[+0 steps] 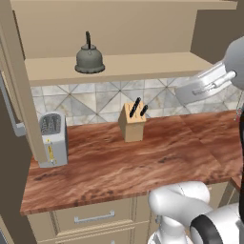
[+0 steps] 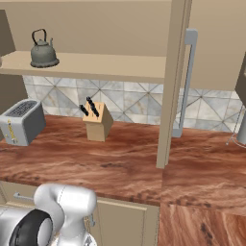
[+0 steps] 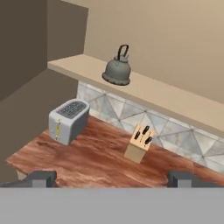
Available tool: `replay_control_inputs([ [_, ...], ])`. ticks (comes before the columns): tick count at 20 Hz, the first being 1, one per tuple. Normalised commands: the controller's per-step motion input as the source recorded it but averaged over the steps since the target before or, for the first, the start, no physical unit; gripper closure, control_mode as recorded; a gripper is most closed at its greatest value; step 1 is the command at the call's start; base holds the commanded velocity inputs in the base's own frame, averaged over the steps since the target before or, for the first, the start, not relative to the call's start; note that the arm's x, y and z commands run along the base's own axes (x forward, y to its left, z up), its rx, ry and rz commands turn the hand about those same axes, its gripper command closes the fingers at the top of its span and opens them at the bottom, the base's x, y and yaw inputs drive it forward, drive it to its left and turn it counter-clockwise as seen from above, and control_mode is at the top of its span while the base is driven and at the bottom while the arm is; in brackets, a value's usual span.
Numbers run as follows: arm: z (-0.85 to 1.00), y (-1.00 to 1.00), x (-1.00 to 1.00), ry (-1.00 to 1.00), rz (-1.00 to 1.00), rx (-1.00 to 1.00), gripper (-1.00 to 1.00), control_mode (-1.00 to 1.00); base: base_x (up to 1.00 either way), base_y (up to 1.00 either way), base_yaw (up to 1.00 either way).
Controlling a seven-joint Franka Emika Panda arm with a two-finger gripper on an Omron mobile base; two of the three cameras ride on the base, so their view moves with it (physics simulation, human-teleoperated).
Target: Open the cabinet, pick the kettle from the cabinet, and place it in the sink.
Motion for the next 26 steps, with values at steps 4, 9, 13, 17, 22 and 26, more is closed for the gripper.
replay_control_inputs([
  [4,-0.18,0.01,0.13,-0.12,0.00,0.00,-1.00,-1.00,0.00,0.00,0.00],
  [9,0.01,0.08,0.29,-0.06,0.00,0.04,-1.00,-1.00,0.00,0.00,0.00],
  [13,0.13,0.01,0.01,-0.10,0.00,0.03,-1.00,-1.00,0.00,0.00,0.00],
  [17,0.13,0.11,0.00,-0.06,0.00,0.03,-1.00,-1.00,0.00,0.00,0.00],
  [22,0.20,0.16,0.00,-0.01,0.00,0.06,-1.00,-1.00,0.00,0.00,0.00],
  [26,0.22,0.15,0.00,0.00,0.00,0.06,-1.00,-1.00,0.00,0.00,0.00],
])
